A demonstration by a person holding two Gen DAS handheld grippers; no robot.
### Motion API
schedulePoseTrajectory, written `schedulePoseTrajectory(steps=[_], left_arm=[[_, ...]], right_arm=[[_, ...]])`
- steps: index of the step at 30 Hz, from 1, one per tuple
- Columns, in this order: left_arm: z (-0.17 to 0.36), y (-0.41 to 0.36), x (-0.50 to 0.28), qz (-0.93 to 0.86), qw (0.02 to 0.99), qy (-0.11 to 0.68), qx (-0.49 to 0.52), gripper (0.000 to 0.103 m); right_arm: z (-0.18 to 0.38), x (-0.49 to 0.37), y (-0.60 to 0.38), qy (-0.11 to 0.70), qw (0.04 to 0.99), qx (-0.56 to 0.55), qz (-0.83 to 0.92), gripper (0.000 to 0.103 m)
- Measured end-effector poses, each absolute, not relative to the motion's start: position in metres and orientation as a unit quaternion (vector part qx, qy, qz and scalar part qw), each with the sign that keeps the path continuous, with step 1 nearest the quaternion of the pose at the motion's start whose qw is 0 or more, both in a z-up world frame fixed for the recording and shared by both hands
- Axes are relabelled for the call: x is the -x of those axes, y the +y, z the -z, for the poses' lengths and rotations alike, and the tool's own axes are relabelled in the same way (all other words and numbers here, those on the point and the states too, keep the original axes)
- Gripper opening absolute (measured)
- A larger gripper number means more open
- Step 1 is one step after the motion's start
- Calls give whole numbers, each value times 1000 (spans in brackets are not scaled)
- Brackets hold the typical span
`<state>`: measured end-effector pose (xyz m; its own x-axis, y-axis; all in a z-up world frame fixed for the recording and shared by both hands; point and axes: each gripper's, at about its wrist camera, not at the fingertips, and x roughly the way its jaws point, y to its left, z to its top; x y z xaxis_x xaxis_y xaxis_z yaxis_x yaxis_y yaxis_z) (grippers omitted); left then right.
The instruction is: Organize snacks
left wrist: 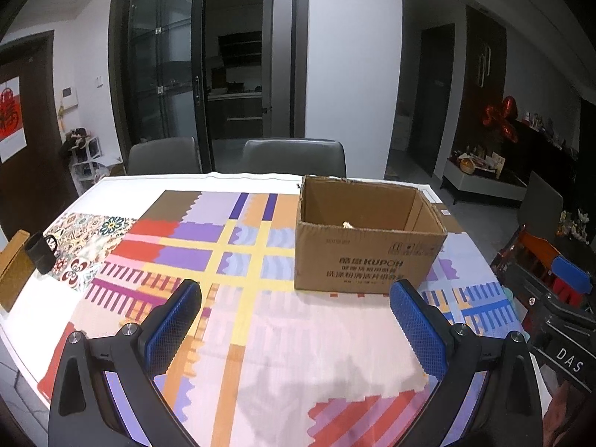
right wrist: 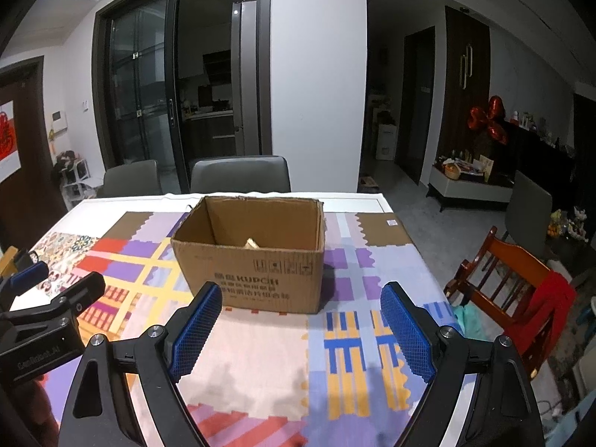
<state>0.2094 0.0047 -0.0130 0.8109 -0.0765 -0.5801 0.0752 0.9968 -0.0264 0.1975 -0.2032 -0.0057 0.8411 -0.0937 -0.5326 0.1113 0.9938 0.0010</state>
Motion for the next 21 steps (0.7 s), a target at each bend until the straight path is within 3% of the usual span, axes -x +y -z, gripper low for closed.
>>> schedulePoseTrajectory(steps=[21], left_arm=[[29,16,-149,4,953,302,-1,103]], right_arm=[[24,-138,-202,280,957,-35,68,88]])
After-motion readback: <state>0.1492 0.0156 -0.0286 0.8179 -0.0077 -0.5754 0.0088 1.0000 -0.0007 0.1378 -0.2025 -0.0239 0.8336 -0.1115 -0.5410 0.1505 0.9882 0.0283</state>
